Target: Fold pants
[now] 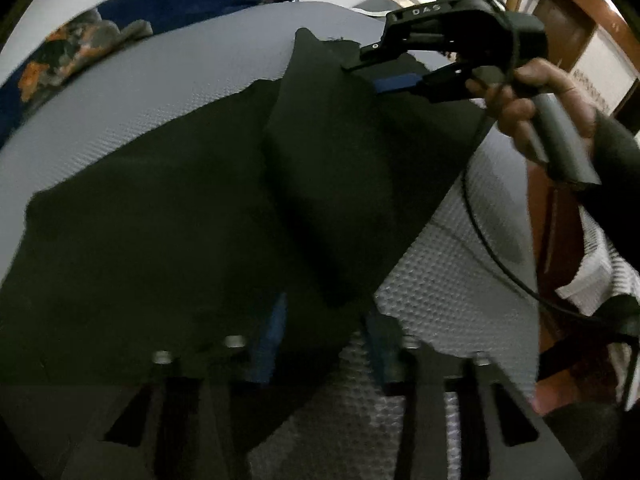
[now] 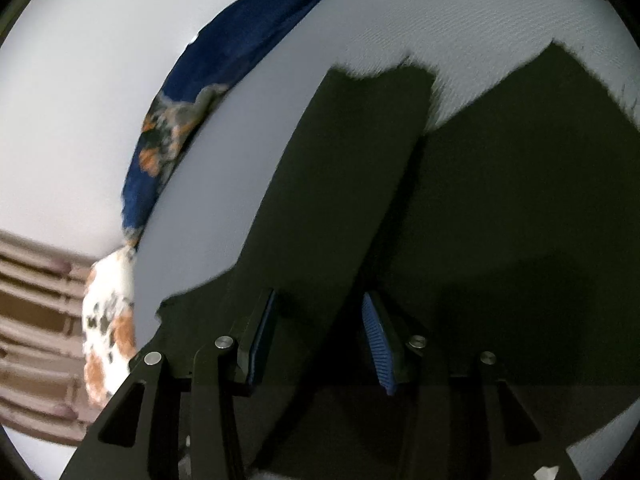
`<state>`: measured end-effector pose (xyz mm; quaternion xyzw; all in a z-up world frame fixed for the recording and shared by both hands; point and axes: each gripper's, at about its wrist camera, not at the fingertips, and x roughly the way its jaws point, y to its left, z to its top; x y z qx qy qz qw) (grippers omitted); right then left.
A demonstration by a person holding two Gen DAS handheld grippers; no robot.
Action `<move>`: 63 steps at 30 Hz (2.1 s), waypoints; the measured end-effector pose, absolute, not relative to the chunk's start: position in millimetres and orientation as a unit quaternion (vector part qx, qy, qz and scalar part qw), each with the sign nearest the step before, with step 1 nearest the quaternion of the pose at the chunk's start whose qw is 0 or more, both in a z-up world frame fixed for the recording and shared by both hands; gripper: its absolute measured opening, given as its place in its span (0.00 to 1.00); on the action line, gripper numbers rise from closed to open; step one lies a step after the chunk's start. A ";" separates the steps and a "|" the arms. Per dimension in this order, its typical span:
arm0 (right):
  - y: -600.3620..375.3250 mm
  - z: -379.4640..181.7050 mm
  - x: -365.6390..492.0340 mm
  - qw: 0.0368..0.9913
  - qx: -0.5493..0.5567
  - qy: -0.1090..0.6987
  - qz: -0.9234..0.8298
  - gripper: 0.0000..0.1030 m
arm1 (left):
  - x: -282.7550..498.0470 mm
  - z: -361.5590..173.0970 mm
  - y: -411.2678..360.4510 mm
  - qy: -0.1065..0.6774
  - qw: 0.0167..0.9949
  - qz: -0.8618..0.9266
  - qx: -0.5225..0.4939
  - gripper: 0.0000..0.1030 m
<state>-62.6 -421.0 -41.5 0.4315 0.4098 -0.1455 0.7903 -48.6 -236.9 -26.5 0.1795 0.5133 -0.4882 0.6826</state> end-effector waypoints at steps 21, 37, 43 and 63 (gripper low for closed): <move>-506.8 -23.7 -26.1 0.802 0.412 0.384 -0.198 0.17 | -18.2 -28.8 -224.1 0.557 0.671 -0.480 0.095 0.11; -486.3 11.2 -32.4 0.833 0.319 0.374 -0.254 0.03 | -20.5 -28.9 -226.5 0.555 0.673 -0.480 0.094 0.11; -461.8 56.5 -91.2 0.838 0.266 0.358 -0.313 0.03 | -34.0 -25.3 -233.9 0.539 0.673 -0.492 0.121 0.11; -471.1 -19.8 -217.5 0.750 0.307 0.407 -0.421 0.01 | -45.5 -31.1 -252.8 0.527 0.660 -0.509 0.166 0.13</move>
